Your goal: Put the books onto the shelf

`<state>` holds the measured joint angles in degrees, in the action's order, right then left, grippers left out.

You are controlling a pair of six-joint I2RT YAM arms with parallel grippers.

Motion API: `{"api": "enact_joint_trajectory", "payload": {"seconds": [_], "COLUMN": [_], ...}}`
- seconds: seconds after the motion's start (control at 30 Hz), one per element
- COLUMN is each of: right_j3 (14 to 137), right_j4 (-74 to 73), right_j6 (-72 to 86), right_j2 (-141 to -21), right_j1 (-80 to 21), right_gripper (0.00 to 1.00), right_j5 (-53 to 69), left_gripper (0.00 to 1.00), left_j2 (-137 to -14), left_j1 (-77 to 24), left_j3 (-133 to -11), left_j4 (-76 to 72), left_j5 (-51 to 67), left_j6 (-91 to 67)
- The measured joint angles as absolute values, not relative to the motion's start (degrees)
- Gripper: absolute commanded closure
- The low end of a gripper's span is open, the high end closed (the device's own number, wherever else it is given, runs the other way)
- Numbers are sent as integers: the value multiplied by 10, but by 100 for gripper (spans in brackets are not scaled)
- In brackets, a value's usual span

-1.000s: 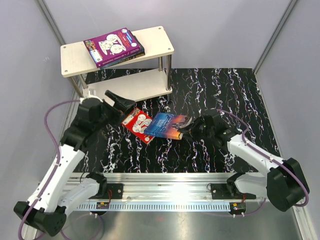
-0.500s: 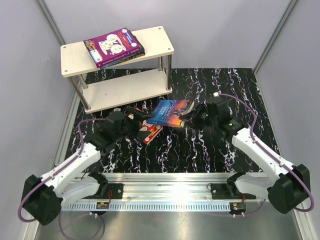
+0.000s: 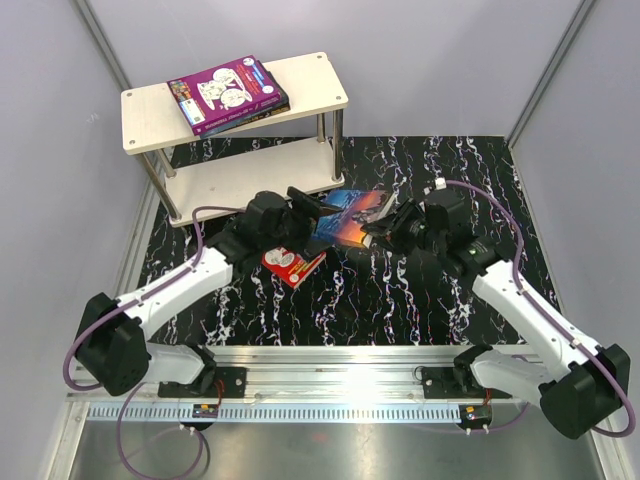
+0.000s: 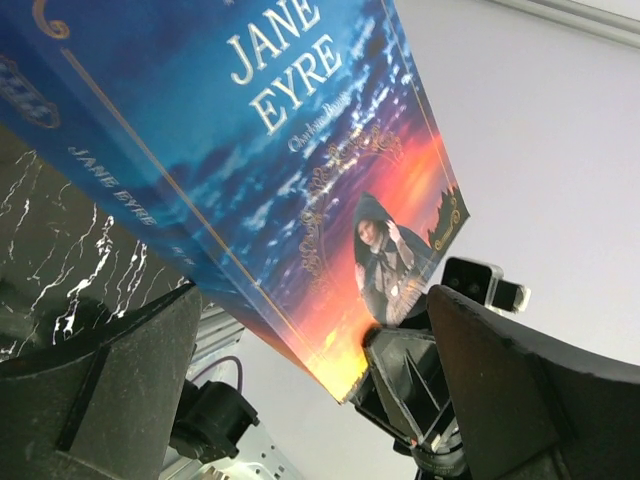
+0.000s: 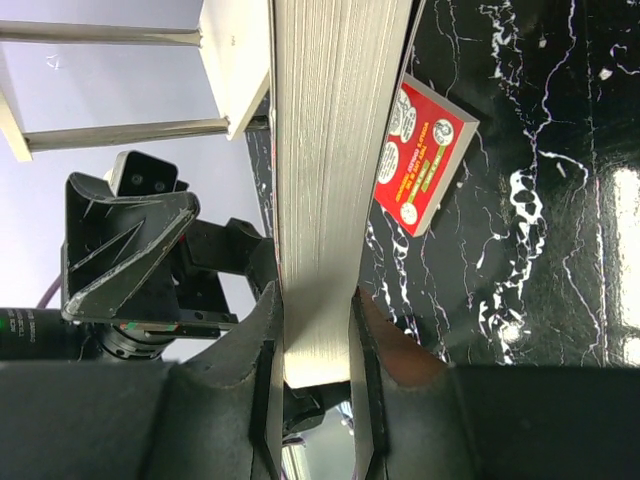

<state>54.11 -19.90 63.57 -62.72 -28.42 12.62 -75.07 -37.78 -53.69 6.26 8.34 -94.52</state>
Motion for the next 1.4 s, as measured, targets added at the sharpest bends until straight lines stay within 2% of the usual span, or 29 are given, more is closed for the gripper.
{"api": "enact_joint_trajectory", "payload": {"seconds": [0.17,0.27,0.43,0.53,0.67,0.7,0.77,0.8,0.87,0.93,1.0,1.03,1.13,1.17,1.2,1.23,1.27,1.3,1.4], "right_j3": [545,545,530,530,524,519,501,493,478,464,454,453,449,449,449,449,449,451,491], "right_j4": [-209,-204,-141,-137,-132,-129,-118,-116,-107,-96,-62,-47,-21,-16,-14,-13,-13,-13,-62], "right_j6": [639,668,748,765,786,794,808,814,832,854,875,880,891,894,896,898,895,889,836], "right_j2": [-608,-599,-591,-589,-585,-581,-568,-561,-548,-539,-536,-535,-535,-535,-534,-534,-532,-526,-495], "right_j1": [-284,-284,-288,-288,-288,-288,-288,-288,-288,-288,-288,-286,-284,-283,-282,-281,-280,-282,-288], "right_gripper": [100,100,100,100,100,100,100,100,100,100,100,100,100,84,64,33,13,1,0], "right_j5": [125,126,147,147,148,149,152,155,158,163,166,166,165,165,166,166,173,184,208], "left_gripper": [2,6,7,11,21,31,43,59,73,84,90,100,100,100,100,100,100,100,100], "left_j2": [-749,-742,-748,-748,-748,-747,-747,-747,-747,-748,-754,-759,-779,-787,-795,-801,-809,-818,-846], "left_j1": [-382,-383,-382,-383,-383,-383,-383,-383,-383,-384,-382,-382,-380,-379,-379,-380,-380,-381,-382], "left_j3": [-575,-570,-547,-550,-554,-556,-561,-569,-583,-606,-638,-653,-699,-714,-732,-747,-767,-786,-840], "left_j4": [113,102,78,72,74,78,86,99,121,136,152,159,183,193,207,218,232,245,311], "left_j5": [83,81,81,75,59,52,35,24,10,0,-7,-9,-18,-20,-21,-22,-24,-34,-70], "left_j6": [-928,-930,-938,-939,-940,-941,-944,-943,-945,-955,-942,-935,-905,-894,-882,-872,-853,-828,-735]}}
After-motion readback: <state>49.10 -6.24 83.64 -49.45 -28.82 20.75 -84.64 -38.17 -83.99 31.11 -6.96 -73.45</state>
